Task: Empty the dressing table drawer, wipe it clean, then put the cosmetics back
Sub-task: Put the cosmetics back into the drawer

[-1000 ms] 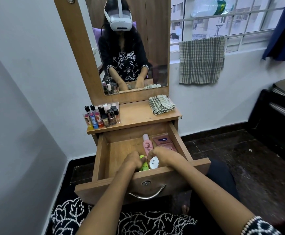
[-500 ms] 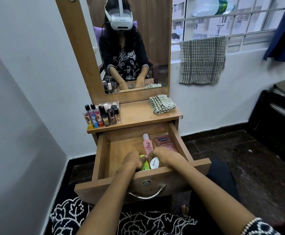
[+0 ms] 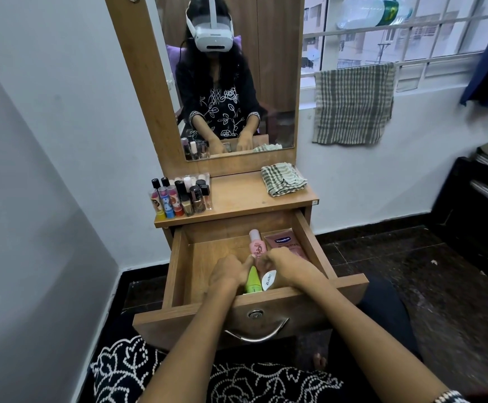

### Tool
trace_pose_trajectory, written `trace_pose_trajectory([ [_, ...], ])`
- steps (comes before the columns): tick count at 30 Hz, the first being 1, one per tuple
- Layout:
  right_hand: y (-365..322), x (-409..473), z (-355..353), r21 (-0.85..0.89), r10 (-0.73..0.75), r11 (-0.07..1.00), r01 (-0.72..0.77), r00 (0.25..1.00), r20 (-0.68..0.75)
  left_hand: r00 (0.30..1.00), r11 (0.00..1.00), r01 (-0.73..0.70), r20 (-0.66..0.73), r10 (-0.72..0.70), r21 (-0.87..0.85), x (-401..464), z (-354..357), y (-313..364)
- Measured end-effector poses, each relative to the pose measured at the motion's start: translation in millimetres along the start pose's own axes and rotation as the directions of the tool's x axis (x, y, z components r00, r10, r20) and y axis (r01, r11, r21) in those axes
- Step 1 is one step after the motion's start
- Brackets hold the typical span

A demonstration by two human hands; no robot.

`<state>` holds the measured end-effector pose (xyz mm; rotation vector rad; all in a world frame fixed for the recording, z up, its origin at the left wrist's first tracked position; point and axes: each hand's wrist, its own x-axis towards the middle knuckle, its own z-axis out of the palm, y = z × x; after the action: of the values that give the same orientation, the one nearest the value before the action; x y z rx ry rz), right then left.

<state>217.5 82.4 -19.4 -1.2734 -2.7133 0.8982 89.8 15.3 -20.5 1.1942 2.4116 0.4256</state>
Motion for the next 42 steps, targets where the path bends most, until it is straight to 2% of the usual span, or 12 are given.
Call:
trace_pose_trajectory([
  [5,-4,-11,-6,0.052,0.000,0.999,0.005,0.996,-0.093,0.994,0.993,0.067,-0.080,-0.075,-0.098,-1,-1,0],
  [8,-7,-18,-10,0.093,-0.049,0.993,0.067,0.981,-0.185,0.972,0.985,0.089,-0.202,-0.118,-0.148,-8,-6,3],
  [10,-9,-23,-11,0.081,-0.096,0.989,0.124,0.952,-0.291,0.932,0.984,0.069,-0.342,-0.123,-0.165,-16,-11,6],
  [13,-13,-26,-11,-0.017,-0.166,0.985,0.174,0.897,-0.411,0.849,0.976,-0.035,-0.522,-0.084,-0.214,-28,-25,13],
  [19,-16,-24,-11,-0.165,-0.284,0.959,0.232,0.807,-0.518,0.725,0.960,-0.171,-0.688,-0.029,-0.221,-42,-60,1],
  [21,-18,-22,-11,-0.205,-0.312,0.950,0.237,0.781,-0.542,0.681,0.959,-0.168,-0.730,-0.054,-0.228,-42,-79,-9],
  [23,-27,-20,-10,-0.156,-0.306,0.952,0.264,0.784,-0.540,0.639,0.964,-0.141,-0.764,-0.085,-0.225,-38,-99,-23],
  [26,-53,-16,-9,-0.062,-0.336,0.934,0.351,0.811,-0.478,0.658,0.975,-0.146,-0.752,-0.029,-0.166,-28,-123,-46],
  [31,-114,-6,-14,-0.084,-0.395,0.914,0.397,0.824,-0.406,0.740,0.983,-0.172,-0.667,0.087,-0.062,-8,-144,-71],
  [34,-149,5,-22,-0.224,-0.474,0.880,0.418,0.768,-0.430,0.745,0.979,-0.203,-0.647,0.163,0.012,1,-149,-75],
  [39,-190,32,-39,-0.416,-0.503,0.854,0.311,0.697,-0.510,0.808,0.971,-0.199,-0.537,0.240,0.135,12,-160,-73],
  [42,-201,48,-45,-0.522,-0.526,0.813,0.258,0.710,-0.468,0.819,0.971,-0.176,-0.523,0.235,0.160,15,-165,-68],
])
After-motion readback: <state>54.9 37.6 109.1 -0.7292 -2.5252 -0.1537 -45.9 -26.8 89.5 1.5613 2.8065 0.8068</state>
